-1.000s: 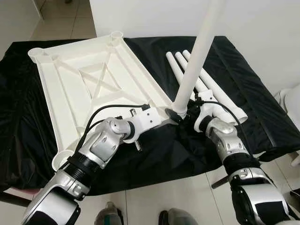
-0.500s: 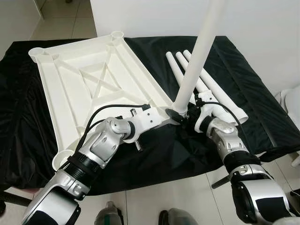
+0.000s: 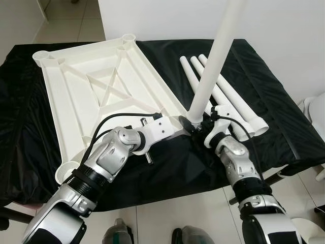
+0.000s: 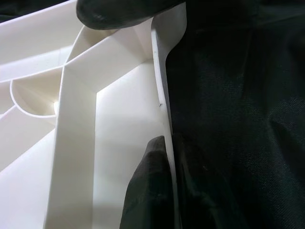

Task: Building children table

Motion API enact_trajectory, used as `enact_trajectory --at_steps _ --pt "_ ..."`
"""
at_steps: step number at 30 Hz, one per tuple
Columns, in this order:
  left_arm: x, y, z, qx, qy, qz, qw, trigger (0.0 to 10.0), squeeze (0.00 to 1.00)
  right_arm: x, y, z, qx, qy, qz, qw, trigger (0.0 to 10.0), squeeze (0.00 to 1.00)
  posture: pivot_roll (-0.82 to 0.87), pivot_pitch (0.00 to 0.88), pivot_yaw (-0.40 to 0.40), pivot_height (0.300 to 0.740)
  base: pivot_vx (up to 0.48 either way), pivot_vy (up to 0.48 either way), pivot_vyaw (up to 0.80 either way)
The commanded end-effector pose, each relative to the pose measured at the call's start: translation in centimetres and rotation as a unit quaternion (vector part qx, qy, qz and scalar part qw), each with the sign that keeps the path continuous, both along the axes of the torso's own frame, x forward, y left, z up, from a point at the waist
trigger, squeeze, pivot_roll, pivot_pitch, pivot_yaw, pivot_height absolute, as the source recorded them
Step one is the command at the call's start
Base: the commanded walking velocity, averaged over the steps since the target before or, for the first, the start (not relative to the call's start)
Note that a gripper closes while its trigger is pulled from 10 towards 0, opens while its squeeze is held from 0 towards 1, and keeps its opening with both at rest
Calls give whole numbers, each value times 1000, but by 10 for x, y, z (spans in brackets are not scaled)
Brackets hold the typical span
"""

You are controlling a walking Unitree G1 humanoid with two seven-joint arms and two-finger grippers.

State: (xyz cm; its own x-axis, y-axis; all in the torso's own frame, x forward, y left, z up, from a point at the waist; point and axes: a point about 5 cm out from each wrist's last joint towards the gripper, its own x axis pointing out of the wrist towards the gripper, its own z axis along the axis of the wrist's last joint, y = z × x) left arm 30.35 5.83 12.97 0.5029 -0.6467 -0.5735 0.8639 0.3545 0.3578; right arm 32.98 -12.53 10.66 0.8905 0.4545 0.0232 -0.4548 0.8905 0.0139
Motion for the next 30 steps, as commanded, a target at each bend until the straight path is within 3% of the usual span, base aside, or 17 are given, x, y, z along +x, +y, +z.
enact_trajectory --at_steps 1,3,6,14,15,18,19,27,30 --pt "-1 -3 -2 8 -15 3 1000 10000 0 0 15 3 46 11 -28 999 0 0 -59 0 -17 740 0 0 0" --pt "-1 -4 -2 7 -15 3 1000 10000 0 -1 17 1 54 18 -83 995 0 0 -59 0 -18 740 0 0 0" --pt "-2 -4 -3 8 -14 1 1000 10000 0 -2 18 -1 29 19 -153 988 0 0 -58 0 -18 740 0 0 0" --pt "-3 -6 -4 8 -13 -2 1000 10000 0 -11 31 2 40 24 -165 985 0 0 -55 0 -23 740 0 0 0" --pt "-3 -5 -4 8 -13 -2 1000 10000 0 -11 30 2 40 28 -167 985 4824 0 -55 0 -24 740 0 0 0" --pt "-2 -5 -4 8 -13 -2 1000 10000 0 -11 28 2 41 31 -171 984 4824 0 -55 0 -24 740 0 0 0" --pt "-2 -5 -4 9 -14 -2 1000 10000 0 -11 27 3 43 28 -164 985 10000 1000 -55 0 -24 740 0 0 0" --pt "-2 -6 -4 9 -14 -4 1000 10000 0 -8 19 13 47 0 -91 995 10000 1000 -62 0 -21 740 0 0 0" --pt "-2 -7 -4 9 -14 -6 1000 10000 0 -8 13 17 26 -20 -58 998 10000 1000 -66 0 -17 740 0 0 0"
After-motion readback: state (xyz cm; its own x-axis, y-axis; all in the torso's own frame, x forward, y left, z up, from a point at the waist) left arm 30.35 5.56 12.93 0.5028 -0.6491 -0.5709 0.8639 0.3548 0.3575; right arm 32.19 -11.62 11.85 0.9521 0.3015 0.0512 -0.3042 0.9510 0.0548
